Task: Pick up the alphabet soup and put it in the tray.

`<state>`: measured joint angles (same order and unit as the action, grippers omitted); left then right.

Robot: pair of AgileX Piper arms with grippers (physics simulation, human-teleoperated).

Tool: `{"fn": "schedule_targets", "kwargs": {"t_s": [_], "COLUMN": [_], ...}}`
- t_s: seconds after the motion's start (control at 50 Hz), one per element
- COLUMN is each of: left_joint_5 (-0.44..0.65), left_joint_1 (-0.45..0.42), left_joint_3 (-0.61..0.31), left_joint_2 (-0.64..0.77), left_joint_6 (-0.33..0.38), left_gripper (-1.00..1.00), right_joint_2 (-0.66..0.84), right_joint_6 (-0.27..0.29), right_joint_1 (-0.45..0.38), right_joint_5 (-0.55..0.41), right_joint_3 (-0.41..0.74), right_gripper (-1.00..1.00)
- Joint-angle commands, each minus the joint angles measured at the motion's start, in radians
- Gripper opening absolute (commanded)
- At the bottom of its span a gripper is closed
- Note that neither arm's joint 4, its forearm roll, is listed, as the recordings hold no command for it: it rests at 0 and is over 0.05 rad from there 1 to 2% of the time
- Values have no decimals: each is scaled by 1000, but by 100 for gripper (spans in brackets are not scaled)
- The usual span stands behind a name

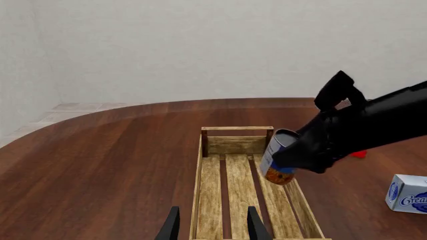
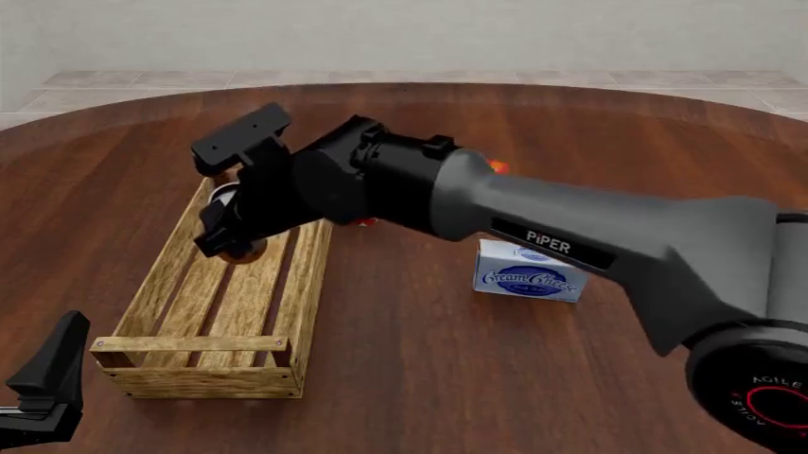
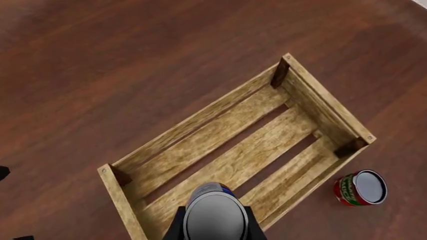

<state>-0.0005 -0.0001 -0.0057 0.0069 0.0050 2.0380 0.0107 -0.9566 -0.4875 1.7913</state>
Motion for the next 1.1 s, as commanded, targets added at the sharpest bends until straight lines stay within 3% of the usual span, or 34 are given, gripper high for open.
{"fn": "schedule_targets", "kwargs": {"t_s": [0.02, 1.1], "left_joint_5": [0, 0], "left_joint_1": [0, 0], "left_joint_3": [0, 0], "left_joint_2": [0, 0], "left_joint_6": [0, 0], "left_gripper": [100, 100], "right_joint_2": [51, 252], "right_joint_6": [-28, -57], "right_joint_1": [7, 41], "right_joint_5": [4, -6], "right_joint_3": [47, 173], "right_gripper": [-100, -100]}}
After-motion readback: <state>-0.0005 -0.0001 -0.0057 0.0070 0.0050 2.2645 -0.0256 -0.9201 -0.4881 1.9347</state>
